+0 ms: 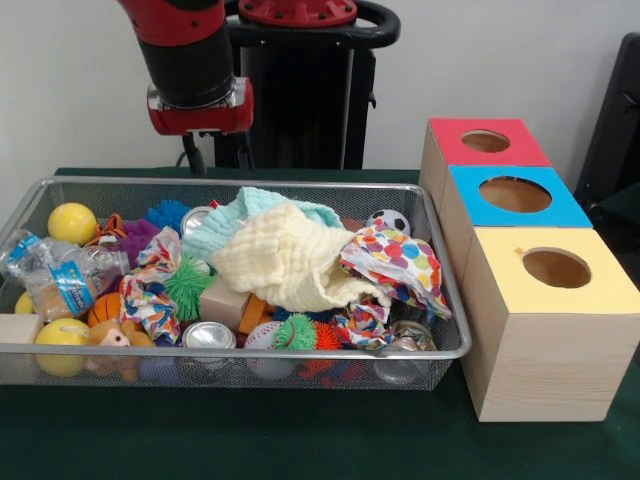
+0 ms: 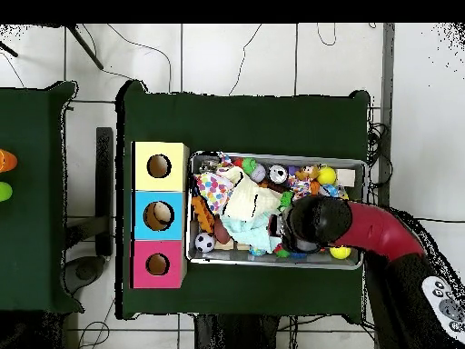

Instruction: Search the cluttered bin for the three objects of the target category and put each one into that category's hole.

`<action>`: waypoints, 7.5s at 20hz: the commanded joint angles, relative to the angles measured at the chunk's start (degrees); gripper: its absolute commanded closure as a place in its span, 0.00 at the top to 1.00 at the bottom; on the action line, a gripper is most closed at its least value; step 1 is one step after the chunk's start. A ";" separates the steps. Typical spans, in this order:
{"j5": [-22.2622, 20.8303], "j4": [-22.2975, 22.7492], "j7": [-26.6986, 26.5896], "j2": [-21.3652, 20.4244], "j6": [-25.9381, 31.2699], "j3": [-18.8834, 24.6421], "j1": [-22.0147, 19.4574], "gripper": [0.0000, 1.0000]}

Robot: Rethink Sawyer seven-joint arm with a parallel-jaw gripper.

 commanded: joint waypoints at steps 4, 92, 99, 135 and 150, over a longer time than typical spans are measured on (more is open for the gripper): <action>-6.50 -6.83 -13.70 3.25 4.80 5.66 -1.69 1.00; -14.26 -21.54 -21.99 13.33 9.40 8.91 -6.53 1.00; -15.39 -21.08 -21.42 14.56 7.90 9.82 -7.57 1.00; -17.53 -18.15 -15.98 16.15 1.74 9.97 -6.90 1.00; -18.45 -16.23 -14.57 15.47 -1.85 9.51 -6.80 0.00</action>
